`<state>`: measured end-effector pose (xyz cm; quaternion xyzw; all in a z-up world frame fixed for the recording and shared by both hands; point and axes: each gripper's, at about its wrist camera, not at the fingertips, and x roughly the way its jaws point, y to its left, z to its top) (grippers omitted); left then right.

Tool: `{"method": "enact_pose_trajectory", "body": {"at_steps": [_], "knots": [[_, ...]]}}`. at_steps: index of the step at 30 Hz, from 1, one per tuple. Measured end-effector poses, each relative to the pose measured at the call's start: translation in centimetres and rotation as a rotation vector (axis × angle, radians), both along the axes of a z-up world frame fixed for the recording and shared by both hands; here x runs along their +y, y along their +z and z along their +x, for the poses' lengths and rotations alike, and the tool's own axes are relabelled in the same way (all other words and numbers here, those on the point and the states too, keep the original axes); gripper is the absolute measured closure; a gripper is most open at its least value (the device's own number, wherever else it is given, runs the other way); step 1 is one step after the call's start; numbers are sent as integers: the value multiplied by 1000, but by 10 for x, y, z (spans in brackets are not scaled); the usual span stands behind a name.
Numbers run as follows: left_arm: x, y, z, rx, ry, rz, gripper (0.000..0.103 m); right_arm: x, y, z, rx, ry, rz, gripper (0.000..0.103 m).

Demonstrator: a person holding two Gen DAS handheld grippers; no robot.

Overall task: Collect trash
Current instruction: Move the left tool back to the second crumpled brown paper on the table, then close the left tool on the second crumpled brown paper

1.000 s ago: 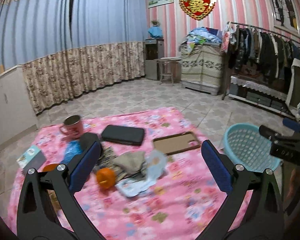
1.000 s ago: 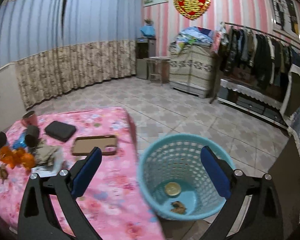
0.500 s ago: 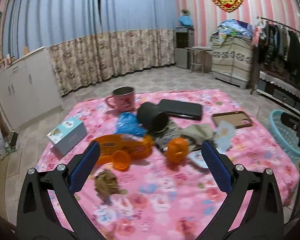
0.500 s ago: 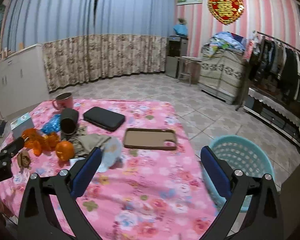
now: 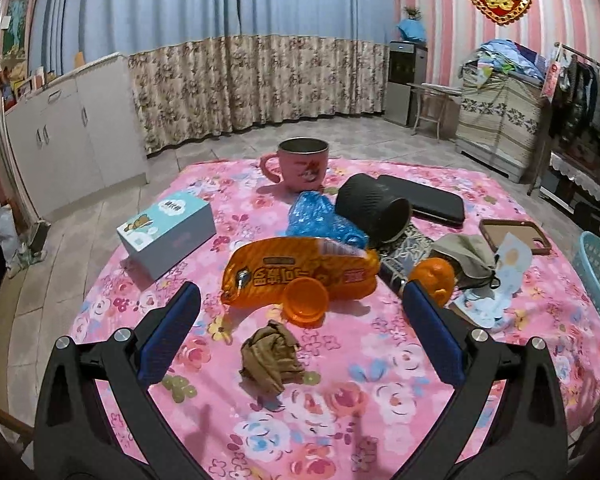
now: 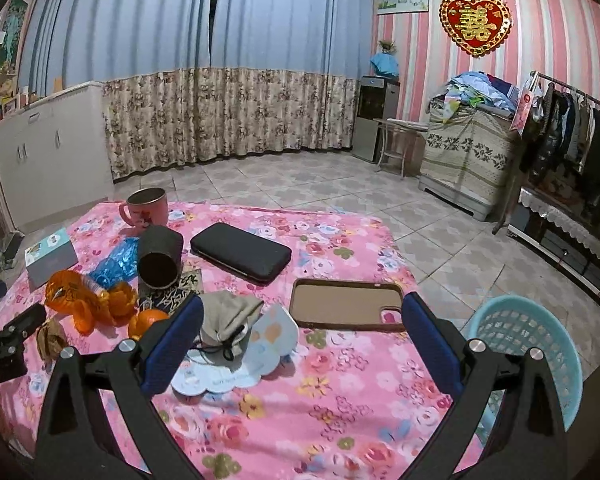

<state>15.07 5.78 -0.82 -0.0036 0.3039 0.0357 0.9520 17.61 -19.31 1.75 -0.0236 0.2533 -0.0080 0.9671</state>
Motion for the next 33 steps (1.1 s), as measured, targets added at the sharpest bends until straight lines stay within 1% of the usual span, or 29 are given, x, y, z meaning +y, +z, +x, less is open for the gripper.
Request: {"method": "enact_pose_trajectory", "body": {"at_steps": [5,8,12,15,18,23,25,27,29,31,33], "knots": [[10,-6,5,17,23,4,5,1,-4,7,4,1,5,6],[18,-11,10,37,36,-22,5,-3,-12,10,11,1,16,6],[23,-18,14,61,44,-37,5,-5,-22,11,11,-8,-7,6],[23,-28,18,93,36,-38,5,-7,-31,10,25,-8,-6,6],[22,-39,24,132,25,-34,5,-5,-37,12,35,-7,-31,6],[22,-50,35,170,15,-77,7,-3,-41,13,56,11,-5,6],[21,-54,39,187,7,-83,14,0,-45,14,61,9,-15,6],[20,-58,39,206,0,-87,25,2,-48,14,70,10,-31,6],[21,-63,38,226,-4,-87,28,3,-50,13,73,12,-43,6],[22,-65,38,233,-1,-84,34,3,-51,14,74,12,-41,6],[23,-66,41,242,-10,-104,50,3,-52,14,82,14,-35,6]]}}
